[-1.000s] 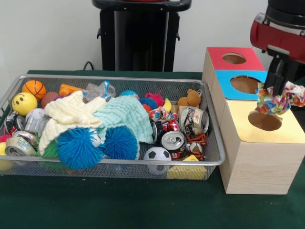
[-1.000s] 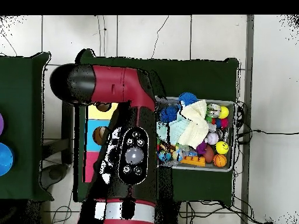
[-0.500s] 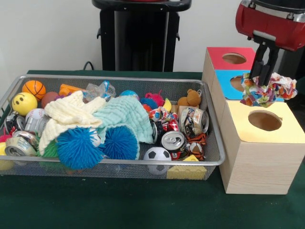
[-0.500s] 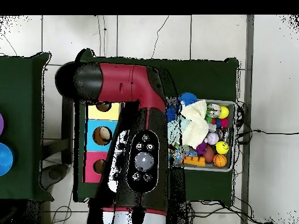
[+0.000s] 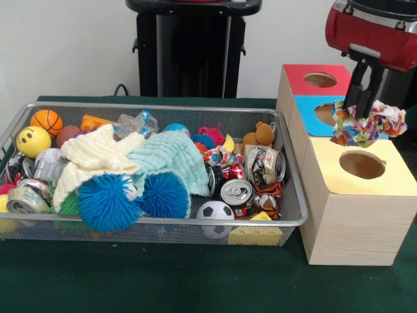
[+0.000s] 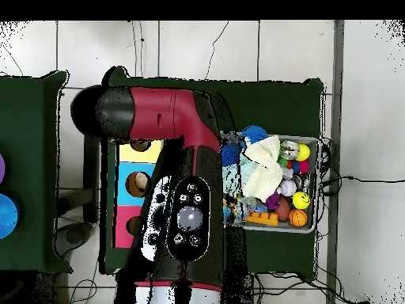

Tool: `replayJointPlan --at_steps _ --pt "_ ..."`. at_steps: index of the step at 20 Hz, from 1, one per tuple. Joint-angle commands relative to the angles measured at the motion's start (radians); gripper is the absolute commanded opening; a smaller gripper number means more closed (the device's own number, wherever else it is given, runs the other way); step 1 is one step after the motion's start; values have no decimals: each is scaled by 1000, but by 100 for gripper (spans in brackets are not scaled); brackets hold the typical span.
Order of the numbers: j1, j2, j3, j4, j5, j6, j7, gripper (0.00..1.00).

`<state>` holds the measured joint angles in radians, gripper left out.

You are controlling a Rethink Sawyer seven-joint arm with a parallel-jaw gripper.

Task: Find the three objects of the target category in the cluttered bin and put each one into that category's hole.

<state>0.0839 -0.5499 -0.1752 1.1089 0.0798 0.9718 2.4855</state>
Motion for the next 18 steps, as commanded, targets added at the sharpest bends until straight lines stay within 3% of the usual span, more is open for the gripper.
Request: replayJointPlan --at_steps 1,12,18 --pt "-11 28 83 169 -31 1 -35 0" --pt "-14 19 97 225 -35 -77 -33 0" --pt "11 12 89 256 -24 -109 25 0"
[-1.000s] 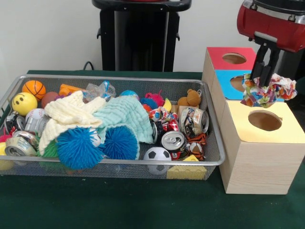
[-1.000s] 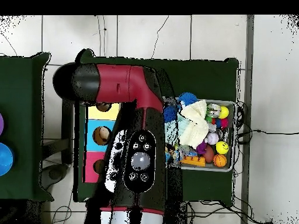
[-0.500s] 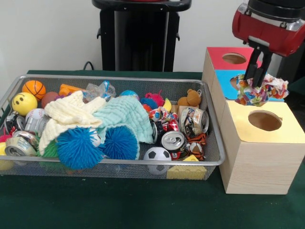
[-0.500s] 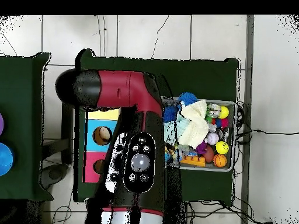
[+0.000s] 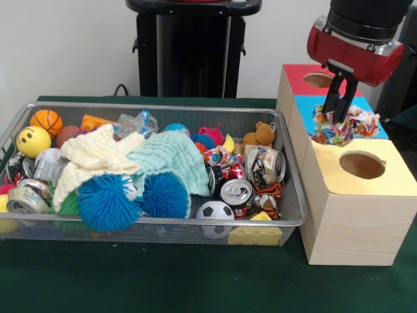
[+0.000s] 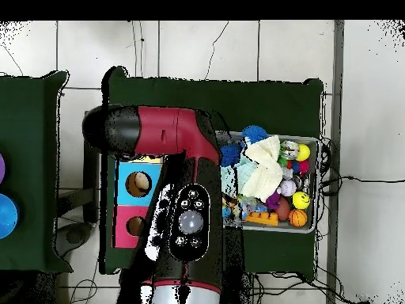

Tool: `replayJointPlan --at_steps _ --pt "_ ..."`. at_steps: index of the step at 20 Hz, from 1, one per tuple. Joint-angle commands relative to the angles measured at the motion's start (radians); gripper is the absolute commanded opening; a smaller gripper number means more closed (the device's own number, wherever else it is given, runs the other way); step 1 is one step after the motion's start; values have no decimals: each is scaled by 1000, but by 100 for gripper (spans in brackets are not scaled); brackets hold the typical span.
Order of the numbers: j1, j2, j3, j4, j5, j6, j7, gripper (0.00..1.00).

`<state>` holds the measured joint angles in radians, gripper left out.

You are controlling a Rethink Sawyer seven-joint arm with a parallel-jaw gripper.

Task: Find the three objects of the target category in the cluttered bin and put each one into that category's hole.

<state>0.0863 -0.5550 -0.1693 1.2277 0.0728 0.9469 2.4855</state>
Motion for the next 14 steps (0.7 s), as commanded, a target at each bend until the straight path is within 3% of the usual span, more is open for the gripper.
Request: replayJointPlan --at_steps 1,7,14 --pt "16 22 79 137 -16 -100 43 0" --pt "47 29 75 120 25 -133 123 0" --pt "57 31 73 90 58 -99 133 0"
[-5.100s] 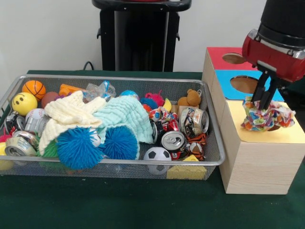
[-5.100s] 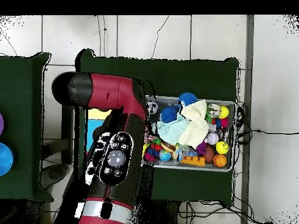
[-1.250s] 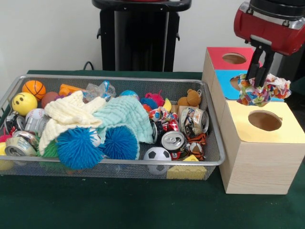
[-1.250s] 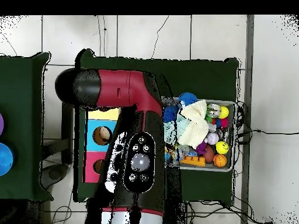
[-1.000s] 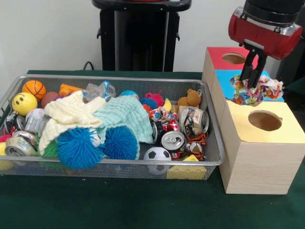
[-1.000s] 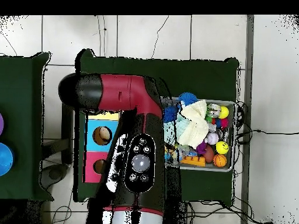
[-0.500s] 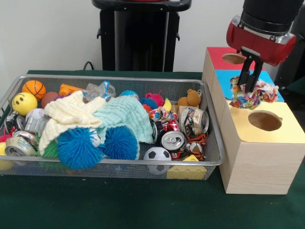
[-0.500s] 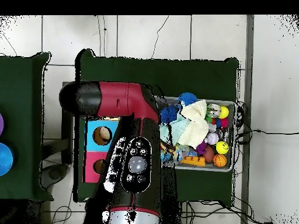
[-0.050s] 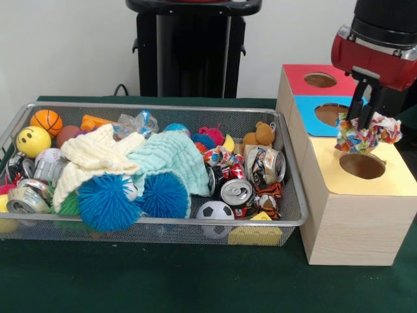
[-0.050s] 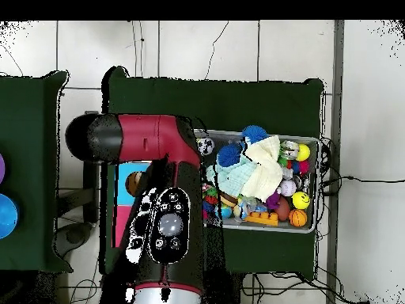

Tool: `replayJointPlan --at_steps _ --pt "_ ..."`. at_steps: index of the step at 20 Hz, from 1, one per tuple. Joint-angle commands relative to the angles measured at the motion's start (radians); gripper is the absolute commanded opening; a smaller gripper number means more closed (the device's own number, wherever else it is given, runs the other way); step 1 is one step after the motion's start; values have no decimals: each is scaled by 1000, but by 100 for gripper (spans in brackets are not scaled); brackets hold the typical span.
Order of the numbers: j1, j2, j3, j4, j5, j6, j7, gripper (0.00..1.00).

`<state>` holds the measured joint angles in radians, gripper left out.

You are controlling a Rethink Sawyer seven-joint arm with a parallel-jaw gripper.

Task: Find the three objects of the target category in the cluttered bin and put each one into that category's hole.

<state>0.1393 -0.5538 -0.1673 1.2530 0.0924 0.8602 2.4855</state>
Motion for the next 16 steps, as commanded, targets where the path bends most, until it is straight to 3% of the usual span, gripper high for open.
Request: replayJointPlan --at_steps 1,16 --pt "5 31 69 62 41 -10 135 0" --pt "9 45 49 59 20 -50 102 0"
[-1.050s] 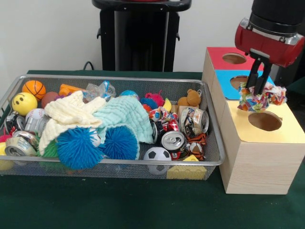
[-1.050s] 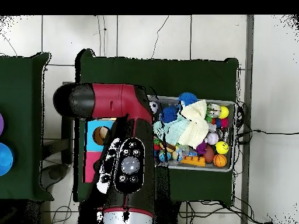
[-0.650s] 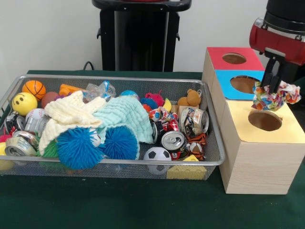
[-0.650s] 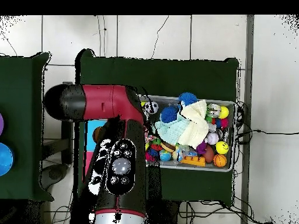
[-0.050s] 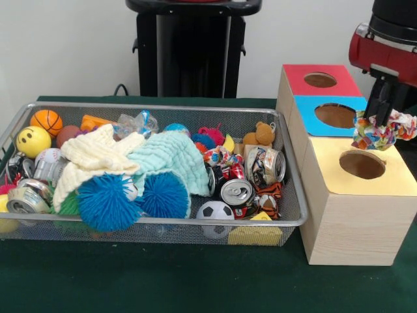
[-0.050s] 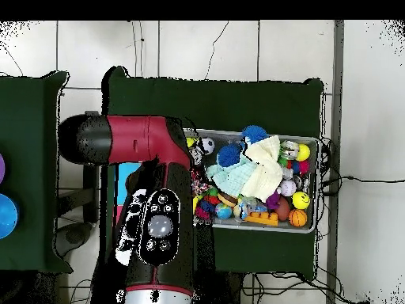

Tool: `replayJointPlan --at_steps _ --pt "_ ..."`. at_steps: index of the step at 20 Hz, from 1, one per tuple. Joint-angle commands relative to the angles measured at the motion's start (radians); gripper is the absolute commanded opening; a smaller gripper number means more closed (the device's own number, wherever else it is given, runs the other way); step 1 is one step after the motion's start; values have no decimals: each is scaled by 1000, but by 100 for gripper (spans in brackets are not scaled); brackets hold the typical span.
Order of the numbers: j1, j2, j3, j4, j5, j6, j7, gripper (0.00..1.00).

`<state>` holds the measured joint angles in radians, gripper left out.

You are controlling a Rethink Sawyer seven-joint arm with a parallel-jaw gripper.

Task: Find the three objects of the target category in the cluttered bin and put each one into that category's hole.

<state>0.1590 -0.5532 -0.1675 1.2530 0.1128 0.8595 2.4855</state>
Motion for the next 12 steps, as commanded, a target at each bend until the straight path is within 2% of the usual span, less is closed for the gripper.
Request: replayJointPlan --at_steps 1,7,12 --pt "-12 53 47 50 -5 -56 102 0" --pt "-28 84 42 22 -27 -102 79 0" --pt "-36 81 38 16 -32 -89 58 0"
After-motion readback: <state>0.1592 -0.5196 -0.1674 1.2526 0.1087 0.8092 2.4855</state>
